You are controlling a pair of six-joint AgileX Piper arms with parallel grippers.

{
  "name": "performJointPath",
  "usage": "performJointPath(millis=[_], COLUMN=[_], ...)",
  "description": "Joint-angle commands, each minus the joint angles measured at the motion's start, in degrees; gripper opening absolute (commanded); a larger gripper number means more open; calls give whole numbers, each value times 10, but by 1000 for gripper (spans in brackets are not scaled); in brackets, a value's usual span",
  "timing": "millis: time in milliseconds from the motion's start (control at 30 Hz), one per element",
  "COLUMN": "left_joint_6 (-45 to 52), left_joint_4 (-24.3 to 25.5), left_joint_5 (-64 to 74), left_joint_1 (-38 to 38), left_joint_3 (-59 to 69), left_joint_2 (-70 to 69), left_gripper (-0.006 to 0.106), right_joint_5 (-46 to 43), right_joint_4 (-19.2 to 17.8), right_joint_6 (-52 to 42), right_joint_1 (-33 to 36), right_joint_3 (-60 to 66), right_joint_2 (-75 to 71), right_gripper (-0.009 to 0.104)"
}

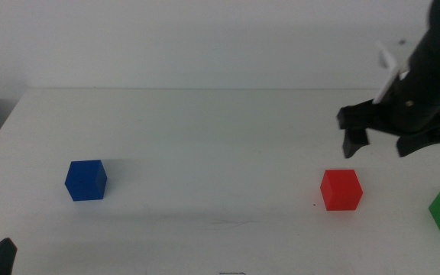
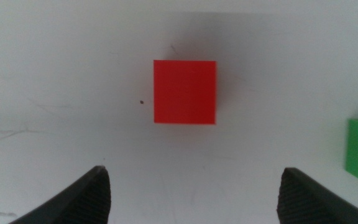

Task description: Stack red cubes first, then green, then blue cubes in a specific spot.

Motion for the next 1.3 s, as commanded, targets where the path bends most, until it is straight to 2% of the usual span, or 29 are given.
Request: performJointPath(millis=[0, 300, 500, 867, 1067, 1267], left_joint_6=[-2, -2, -2, -2, -2, -2], left_joint_4=[1, 1, 1, 1, 1, 1], left_joint_5=[-48, -48, -48, -48, -48, -48], left_joint_1=[1, 1, 1, 1, 1, 1], left_joint_3=[-2, -2, -2, -2, -2, -2], left_joint_2=[-11, -11, -11, -11, -11, -11], left_gripper=[94, 94, 94, 94, 94, 94], right_joint_5=[-29, -45, -66, -106, -108, -108], right_joint_4=[-7, -14, -32, -27, -25, -23], right_joint_6=[0, -3, -3, -3, -3, -1], right_joint_1=[3, 3, 1, 1, 1, 1], right_joint_3=[-20, -20, -20, -20, -20, -20], right_joint_2=[-1, 73, 111, 152, 165, 176], right_gripper=[94, 94, 94, 92, 83, 65])
